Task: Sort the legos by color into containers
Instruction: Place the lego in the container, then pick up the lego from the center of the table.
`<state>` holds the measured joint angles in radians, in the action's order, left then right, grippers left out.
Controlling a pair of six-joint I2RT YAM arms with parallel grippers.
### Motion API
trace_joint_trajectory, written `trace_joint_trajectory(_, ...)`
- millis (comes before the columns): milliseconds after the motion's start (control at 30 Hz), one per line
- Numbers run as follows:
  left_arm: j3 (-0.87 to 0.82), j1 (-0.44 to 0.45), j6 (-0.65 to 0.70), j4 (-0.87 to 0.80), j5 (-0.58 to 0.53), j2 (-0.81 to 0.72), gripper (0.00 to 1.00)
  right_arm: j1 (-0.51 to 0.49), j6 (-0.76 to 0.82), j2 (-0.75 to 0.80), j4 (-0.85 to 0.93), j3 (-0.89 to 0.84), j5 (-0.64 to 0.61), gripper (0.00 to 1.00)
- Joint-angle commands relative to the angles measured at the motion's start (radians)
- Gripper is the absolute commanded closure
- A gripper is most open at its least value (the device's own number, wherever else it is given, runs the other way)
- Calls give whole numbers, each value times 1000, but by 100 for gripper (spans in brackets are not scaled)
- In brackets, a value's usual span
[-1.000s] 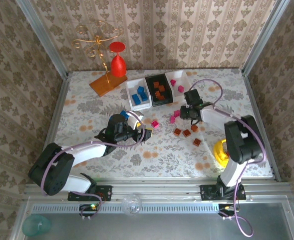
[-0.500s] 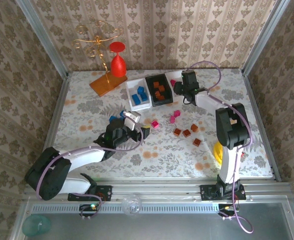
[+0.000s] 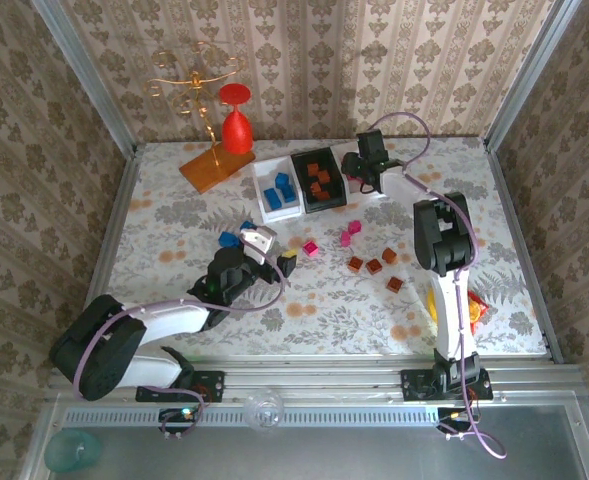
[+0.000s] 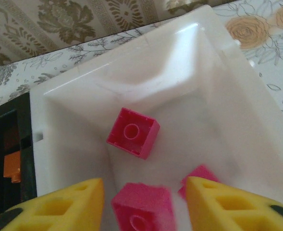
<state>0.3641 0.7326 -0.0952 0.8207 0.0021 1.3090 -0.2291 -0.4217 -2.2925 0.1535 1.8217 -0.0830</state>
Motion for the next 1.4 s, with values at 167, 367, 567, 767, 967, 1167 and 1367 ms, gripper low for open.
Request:
trace_joint_trajectory(167,22,4,21,-64,-140,-28,15,3,15,189,17,-114,77,36)
trace_joint_trajectory(367,84,-63,-68,-305,-194,-71,13,-21,24,482,-24,-458,121,30)
trace_joint_trajectory(567,113,-190,-179,-403,125,-92,15,-55,25,721,82,-771,-7,23)
trace_joint_trajectory(767,150,-125,-126,-303,333,-14,18,-47,-37,852,172,-968,-106,17)
trace_joint_trajectory(967,180,-30,-65,-282,311,58,18,-46,-106,823,142,-1053,-83,16)
trace_joint_trajectory(1167,189,-17,-72,-278,299,90,18,-49,-167,785,54,-1076,-13,21)
trace_joint_trajectory(1367,185,-16,-67,-282,288,85,18,-52,-191,723,1,-1063,5,27)
